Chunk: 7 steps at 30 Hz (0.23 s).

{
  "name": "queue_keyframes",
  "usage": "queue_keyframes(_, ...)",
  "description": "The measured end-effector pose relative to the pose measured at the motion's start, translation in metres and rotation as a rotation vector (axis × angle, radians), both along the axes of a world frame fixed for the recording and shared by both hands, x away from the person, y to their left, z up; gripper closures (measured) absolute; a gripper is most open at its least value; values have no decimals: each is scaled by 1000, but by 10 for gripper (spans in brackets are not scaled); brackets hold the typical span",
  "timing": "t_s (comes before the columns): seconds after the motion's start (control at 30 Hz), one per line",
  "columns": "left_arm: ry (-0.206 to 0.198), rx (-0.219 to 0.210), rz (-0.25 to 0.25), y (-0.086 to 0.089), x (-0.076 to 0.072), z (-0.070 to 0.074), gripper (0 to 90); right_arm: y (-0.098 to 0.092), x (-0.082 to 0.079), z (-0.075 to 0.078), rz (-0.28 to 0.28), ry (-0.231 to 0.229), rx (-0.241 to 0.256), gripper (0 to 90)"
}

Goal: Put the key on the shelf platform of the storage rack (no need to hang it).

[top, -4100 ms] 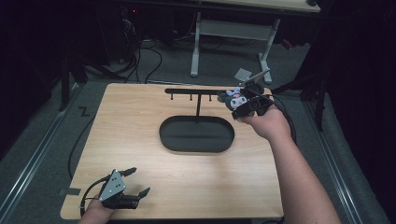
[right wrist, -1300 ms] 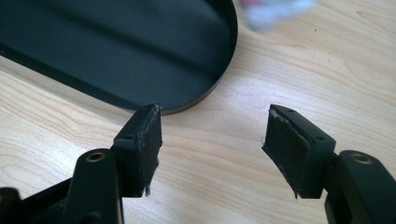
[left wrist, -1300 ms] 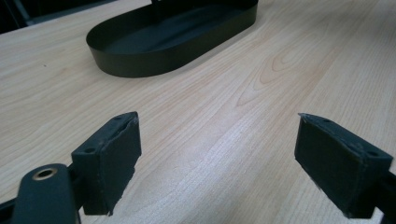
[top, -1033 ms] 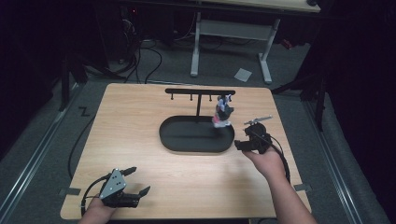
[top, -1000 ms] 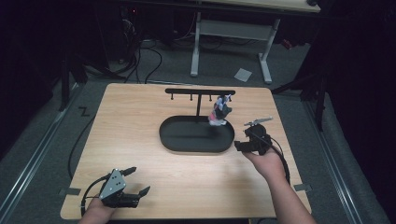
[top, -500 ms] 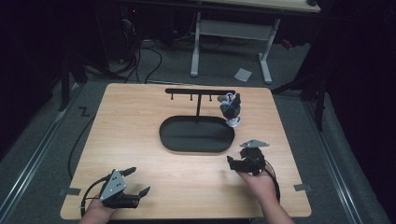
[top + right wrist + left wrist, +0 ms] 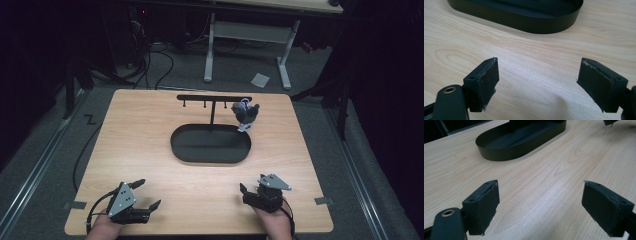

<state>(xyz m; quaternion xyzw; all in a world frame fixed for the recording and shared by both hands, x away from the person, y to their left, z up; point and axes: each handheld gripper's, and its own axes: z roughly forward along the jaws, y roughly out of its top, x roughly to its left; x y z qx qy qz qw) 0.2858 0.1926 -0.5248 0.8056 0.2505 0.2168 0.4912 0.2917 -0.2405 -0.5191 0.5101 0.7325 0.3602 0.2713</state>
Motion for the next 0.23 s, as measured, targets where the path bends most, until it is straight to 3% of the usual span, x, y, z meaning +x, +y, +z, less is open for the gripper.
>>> queue_keyframes(0.23, 9, -3, -26, 0, 1, 0, 151, 4, 1, -2, -12, 1, -17, 174)
